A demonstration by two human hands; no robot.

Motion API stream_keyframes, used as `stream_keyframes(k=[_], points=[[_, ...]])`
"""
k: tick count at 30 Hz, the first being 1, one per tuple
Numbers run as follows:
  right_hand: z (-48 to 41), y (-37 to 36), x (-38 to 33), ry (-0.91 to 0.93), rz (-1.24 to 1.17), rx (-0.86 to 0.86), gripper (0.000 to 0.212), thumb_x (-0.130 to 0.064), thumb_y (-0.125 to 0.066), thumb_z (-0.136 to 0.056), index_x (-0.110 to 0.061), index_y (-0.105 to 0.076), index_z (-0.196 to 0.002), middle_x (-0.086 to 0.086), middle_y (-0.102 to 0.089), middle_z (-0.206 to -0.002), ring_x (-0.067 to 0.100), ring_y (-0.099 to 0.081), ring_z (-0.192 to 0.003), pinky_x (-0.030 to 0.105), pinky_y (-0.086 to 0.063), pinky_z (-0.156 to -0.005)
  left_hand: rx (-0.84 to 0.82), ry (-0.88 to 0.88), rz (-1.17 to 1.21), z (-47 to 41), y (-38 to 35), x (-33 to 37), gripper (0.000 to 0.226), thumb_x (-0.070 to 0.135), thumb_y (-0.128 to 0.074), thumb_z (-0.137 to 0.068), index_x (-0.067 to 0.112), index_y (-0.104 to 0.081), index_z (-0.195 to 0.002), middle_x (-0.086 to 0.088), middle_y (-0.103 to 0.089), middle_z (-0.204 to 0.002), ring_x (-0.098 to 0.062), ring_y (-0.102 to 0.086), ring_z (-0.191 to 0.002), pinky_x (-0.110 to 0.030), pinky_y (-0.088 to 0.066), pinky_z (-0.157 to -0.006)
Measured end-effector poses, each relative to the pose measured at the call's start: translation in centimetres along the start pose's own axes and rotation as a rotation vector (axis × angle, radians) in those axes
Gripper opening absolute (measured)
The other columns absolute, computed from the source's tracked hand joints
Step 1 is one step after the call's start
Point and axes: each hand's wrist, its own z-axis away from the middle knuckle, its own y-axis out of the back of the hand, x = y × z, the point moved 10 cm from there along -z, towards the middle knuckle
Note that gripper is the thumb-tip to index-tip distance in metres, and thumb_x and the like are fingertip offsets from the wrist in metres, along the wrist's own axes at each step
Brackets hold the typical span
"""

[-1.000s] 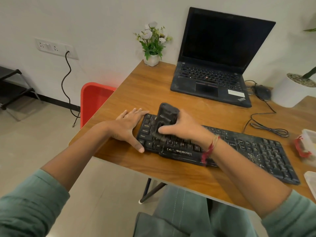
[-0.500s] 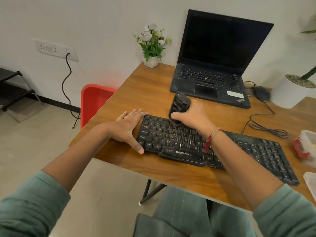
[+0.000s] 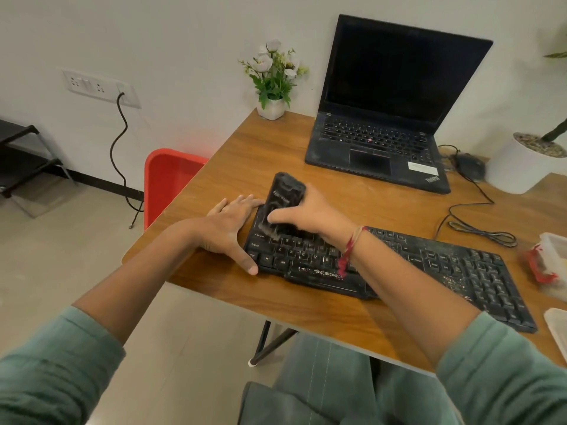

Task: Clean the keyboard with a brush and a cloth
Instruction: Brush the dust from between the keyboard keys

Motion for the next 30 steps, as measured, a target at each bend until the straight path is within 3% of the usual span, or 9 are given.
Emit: stream_keyframes(k=[2,6,8,12,15,19,23,28,30], points=[[-0.8,1.0,-0.4,0.022,0.068,0.107,0.031,-0.022,-0.078,-0.072,-0.024,-0.047,-0.072,-0.005,-0.056,-0.075,0.017,-0.06,-0.078,0.037,-0.055,-0.078,0.01,0.001,0.015,0.1,0.0,0.0,0.149,0.087,-0.068,-0.031,0.037,0.008,-0.149,0.007,0.009,-0.162,-0.007,0.017,-0.145,-0.038,0.019,-0.116],[-0.6,-3.1,-1.0,0.082,0.132,-0.092,0.034,-0.024,-0.079,-0.07,-0.013,-0.055,-0.092,0.001,-0.061,-0.083,0.021,-0.061,-0.08,0.033,-0.052,-0.068,-0.003,-0.043,-0.028,0.0,-0.1,0.4,0.148,0.095,-0.06,-0.028,0.037,0.002,-0.15,0.011,0.005,-0.161,-0.009,0.013,-0.146,-0.042,0.018,-0.117],[-1.2,-1.3,-0.7,0.041,0.15,-0.023,0.041,-0.026,-0.078,-0.07,-0.016,-0.05,-0.097,0.001,-0.06,-0.093,0.019,-0.06,-0.085,0.032,-0.054,-0.073,0.011,-0.038,-0.005,0.0,0.1,0.3,0.147,0.091,-0.064,-0.03,0.038,0.005,-0.149,0.01,0.005,-0.161,-0.008,0.013,-0.146,-0.041,0.018,-0.117],[-1.0,0.8,-1.1,0.059,0.24,0.054,0.033,-0.025,-0.077,-0.072,-0.022,-0.045,-0.076,-0.003,-0.056,-0.08,0.019,-0.06,-0.082,0.034,-0.053,-0.071,0.027,-0.025,0.012,-0.1,0.1,0.1,0.144,0.084,-0.069,-0.035,0.038,0.007,-0.149,0.008,0.006,-0.162,-0.007,0.015,-0.146,-0.041,0.018,-0.117],[0.1,-2.3,-0.8,0.09,0.155,-0.178,0.028,-0.019,-0.078,-0.072,-0.011,-0.059,-0.09,0.007,-0.067,-0.087,0.023,-0.065,-0.082,0.04,-0.056,-0.076,0.022,-0.041,-0.012,-0.2,0.1,0.1,0.147,0.091,-0.065,-0.033,0.039,0.008,-0.149,0.011,0.007,-0.162,-0.008,0.014,-0.147,-0.045,0.016,-0.118],[-0.9,1.5,-0.6,0.04,0.202,0.017,0.036,-0.021,-0.076,-0.074,-0.014,-0.051,-0.098,0.004,-0.057,-0.088,0.018,-0.059,-0.08,0.033,-0.053,-0.072,0.026,-0.01,0.033,0.1,0.3,0.2,0.148,0.086,-0.069,-0.029,0.039,0.004,-0.149,0.006,0.006,-0.162,-0.007,0.015,-0.145,-0.038,0.019,-0.116],[-0.5,-0.8,-0.8,0.099,0.267,-0.171,0.037,-0.019,-0.077,-0.073,-0.008,-0.053,-0.099,0.003,-0.06,-0.089,0.019,-0.06,-0.08,0.033,-0.052,-0.069,0.002,-0.007,0.011,0.2,0.1,0.3,0.15,0.087,-0.067,-0.032,0.036,0.01,-0.15,0.005,0.009,-0.162,-0.006,0.017,-0.144,-0.035,0.02,-0.114],[-0.9,1.8,-1.1,0.078,0.301,-0.02,0.03,-0.021,-0.076,-0.074,-0.019,-0.047,-0.082,-0.004,-0.053,-0.08,0.011,-0.055,-0.069,0.023,-0.05,-0.059,0.014,-0.006,0.033,0.3,0.2,0.4,0.144,0.08,-0.071,-0.034,0.038,0.005,-0.149,0.006,0.007,-0.162,-0.004,0.017,-0.144,-0.037,0.019,-0.116],[-0.4,-0.5,-1.7,0.14,0.356,-0.123,0.029,-0.022,-0.076,-0.073,-0.013,-0.051,-0.086,-0.004,-0.054,-0.078,0.016,-0.056,-0.074,0.025,-0.048,-0.06,0.018,-0.012,0.008,0.2,0.2,0.3,0.147,0.083,-0.07,-0.034,0.038,0.01,-0.149,0.008,0.008,-0.162,-0.003,0.017,-0.142,-0.039,0.018,-0.117]])
